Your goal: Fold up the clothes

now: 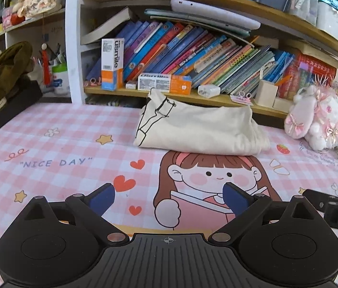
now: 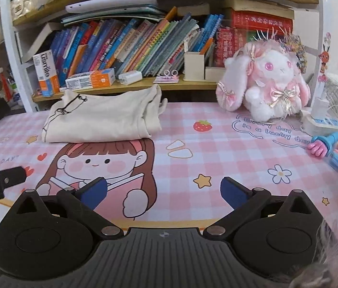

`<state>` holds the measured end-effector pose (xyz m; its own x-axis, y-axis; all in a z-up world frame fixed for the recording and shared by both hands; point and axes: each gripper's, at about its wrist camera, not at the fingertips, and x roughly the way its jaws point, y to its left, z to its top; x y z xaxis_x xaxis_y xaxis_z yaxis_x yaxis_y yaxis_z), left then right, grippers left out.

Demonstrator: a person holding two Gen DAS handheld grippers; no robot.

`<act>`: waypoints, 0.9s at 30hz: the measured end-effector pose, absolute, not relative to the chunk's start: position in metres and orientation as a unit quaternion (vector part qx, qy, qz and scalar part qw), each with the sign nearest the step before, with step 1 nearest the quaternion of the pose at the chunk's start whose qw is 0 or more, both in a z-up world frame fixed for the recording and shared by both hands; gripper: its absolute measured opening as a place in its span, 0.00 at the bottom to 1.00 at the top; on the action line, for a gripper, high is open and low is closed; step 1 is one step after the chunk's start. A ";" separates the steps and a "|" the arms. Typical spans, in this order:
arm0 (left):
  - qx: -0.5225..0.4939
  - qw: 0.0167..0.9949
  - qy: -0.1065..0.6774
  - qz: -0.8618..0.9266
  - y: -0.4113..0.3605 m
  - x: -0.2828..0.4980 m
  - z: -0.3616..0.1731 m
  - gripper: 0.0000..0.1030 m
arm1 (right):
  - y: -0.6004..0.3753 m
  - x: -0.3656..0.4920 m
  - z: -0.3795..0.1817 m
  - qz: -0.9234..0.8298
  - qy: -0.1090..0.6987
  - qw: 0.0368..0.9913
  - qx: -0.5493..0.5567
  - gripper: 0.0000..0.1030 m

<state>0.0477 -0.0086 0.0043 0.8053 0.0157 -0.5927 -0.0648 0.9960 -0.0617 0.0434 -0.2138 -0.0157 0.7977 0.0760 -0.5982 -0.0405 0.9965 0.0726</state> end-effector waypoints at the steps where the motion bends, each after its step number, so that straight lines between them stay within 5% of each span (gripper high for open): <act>1: -0.037 0.949 0.311 0.021 -0.009 0.047 0.005 0.95 | -0.213 0.042 -0.015 0.032 0.315 0.948 0.026 0.99; 27: -0.021 0.949 0.315 0.004 -0.016 0.041 0.009 0.96 | -0.220 0.033 -0.006 0.029 0.314 0.948 0.039 1.00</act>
<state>0.0409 -0.0161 0.0091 0.8012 -0.0053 -0.5984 -0.0209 0.9991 -0.0368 0.0330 -0.2198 -0.0064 0.8015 0.0793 -0.5928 -0.0303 0.9953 0.0923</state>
